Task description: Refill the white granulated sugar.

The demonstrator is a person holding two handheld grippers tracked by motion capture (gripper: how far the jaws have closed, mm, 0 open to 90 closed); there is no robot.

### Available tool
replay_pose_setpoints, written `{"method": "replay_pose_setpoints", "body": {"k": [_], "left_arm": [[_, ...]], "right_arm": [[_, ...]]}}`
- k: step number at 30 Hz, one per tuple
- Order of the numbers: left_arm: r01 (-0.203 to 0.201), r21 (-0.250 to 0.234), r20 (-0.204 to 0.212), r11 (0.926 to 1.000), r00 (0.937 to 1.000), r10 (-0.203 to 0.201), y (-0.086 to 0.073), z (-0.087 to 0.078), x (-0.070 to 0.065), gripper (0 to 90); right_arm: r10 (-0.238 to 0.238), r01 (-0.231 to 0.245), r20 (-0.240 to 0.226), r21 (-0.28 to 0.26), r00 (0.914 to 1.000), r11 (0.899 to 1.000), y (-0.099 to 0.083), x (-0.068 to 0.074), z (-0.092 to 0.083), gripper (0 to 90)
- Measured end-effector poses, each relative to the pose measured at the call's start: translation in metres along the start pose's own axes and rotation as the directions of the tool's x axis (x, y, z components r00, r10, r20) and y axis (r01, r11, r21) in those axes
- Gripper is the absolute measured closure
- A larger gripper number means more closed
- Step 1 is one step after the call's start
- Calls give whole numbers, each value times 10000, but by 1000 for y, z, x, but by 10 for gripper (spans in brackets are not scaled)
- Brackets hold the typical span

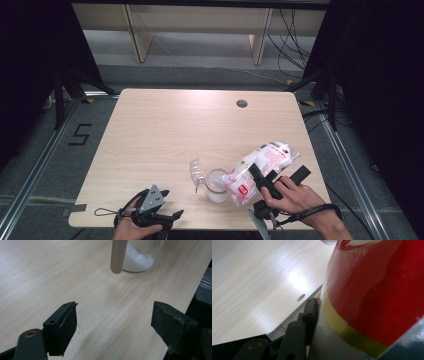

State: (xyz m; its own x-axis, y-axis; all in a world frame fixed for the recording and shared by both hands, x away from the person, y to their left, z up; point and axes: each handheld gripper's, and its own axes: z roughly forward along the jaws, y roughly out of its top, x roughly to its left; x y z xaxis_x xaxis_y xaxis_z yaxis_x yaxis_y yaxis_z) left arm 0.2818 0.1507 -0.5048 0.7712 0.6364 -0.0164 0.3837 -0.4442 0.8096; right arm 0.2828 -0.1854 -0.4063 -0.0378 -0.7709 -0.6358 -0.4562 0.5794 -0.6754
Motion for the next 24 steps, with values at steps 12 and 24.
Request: {"method": "replay_pose_setpoints", "body": {"k": [12,24], "left_arm": [[109,-119,5,9999,9999,-109,0,0,-1,203],[-245,-54,-38,9997,9997,245,1,-1,1,203]], "right_arm": [[-31,32,-61,170,10000,9998,0,-4,1,684],[-110,111,-58,52,9999,9999,-2,-5,2,687]]}}
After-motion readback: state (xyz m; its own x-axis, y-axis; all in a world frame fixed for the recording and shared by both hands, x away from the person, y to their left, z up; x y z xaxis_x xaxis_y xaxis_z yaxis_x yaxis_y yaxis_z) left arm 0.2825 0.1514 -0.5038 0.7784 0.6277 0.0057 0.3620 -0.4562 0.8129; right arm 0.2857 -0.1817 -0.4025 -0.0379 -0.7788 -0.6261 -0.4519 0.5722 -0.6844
